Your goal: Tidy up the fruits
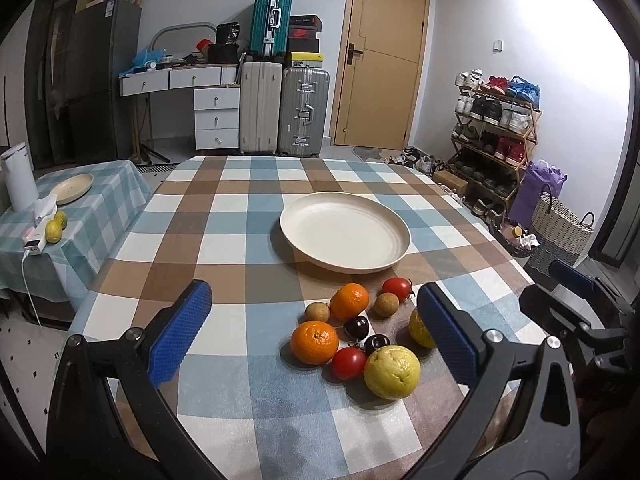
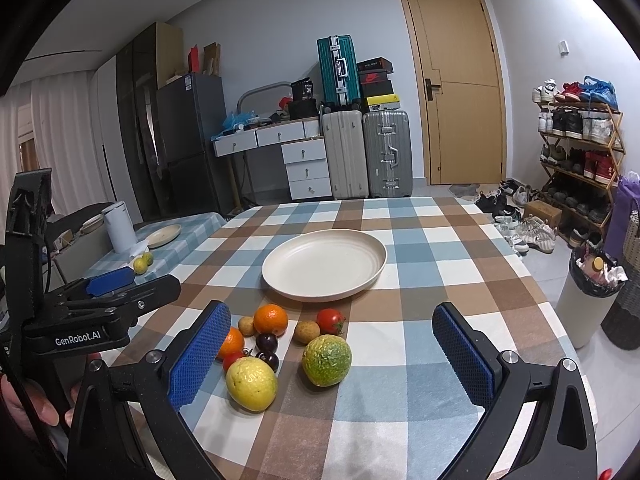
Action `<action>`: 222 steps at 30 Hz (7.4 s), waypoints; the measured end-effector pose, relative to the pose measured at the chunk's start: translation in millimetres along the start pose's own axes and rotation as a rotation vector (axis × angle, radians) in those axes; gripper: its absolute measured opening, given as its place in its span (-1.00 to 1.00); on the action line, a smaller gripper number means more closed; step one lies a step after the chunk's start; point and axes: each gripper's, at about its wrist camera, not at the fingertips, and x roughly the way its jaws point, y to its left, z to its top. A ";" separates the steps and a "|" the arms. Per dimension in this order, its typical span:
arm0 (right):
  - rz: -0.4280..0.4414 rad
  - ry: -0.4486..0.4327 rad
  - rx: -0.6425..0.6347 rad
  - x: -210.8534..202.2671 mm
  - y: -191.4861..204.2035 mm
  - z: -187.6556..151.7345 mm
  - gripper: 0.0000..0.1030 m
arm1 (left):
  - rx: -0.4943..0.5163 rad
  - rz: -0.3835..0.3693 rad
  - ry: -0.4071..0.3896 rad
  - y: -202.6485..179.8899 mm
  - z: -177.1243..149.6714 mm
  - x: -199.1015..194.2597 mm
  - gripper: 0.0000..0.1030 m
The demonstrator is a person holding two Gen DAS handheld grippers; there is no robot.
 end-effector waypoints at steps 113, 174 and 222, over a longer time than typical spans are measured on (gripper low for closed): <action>0.242 0.292 0.282 81.7 -63.4 -46.9 -0.09 | 0.293 -0.240 0.263 -75.0 -69.6 71.6 -0.12; 0.390 0.293 0.192 236.5 -77.1 107.4 -0.09 | 0.070 -0.292 0.257 13.1 135.4 270.4 -0.14; 0.250 0.031 0.220 106.0 -55.5 101.9 1.00 | 0.044 -0.177 0.051 13.3 114.1 101.3 0.97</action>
